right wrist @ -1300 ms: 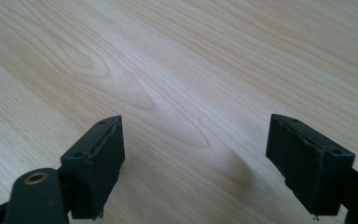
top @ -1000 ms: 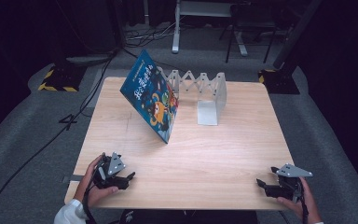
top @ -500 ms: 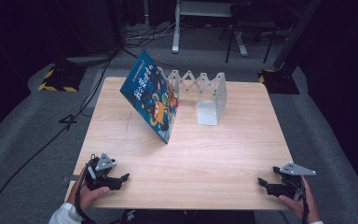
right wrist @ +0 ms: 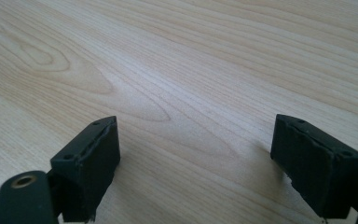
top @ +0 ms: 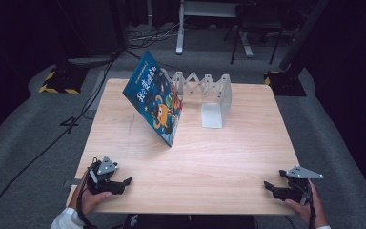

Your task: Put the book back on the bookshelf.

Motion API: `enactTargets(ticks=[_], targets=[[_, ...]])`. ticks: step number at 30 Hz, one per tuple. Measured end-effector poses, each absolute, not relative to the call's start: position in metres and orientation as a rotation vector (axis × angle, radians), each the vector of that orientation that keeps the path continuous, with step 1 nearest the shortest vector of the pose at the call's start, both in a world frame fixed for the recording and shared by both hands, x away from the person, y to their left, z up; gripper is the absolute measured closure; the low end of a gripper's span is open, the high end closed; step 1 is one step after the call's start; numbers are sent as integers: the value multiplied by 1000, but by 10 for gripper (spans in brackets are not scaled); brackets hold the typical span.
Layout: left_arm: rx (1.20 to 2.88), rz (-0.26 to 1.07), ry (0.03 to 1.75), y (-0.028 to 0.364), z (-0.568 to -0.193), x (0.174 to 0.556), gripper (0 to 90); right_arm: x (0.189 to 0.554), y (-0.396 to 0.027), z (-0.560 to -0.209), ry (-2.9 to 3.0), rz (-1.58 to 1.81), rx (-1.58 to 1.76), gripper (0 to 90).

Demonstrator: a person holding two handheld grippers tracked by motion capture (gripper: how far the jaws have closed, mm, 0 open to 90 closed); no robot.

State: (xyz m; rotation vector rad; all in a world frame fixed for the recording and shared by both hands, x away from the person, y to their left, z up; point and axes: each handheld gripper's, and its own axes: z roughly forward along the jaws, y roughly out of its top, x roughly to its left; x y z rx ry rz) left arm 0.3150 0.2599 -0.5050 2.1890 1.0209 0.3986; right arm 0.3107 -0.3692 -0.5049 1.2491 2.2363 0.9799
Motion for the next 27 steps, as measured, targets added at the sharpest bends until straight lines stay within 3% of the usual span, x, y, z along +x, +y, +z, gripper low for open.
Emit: enactTargets(ticks=[27], targets=[[2189, 404, 1028, 260, -505, 316, 169, 311, -369, -505, 2236, 979, 1247, 157]])
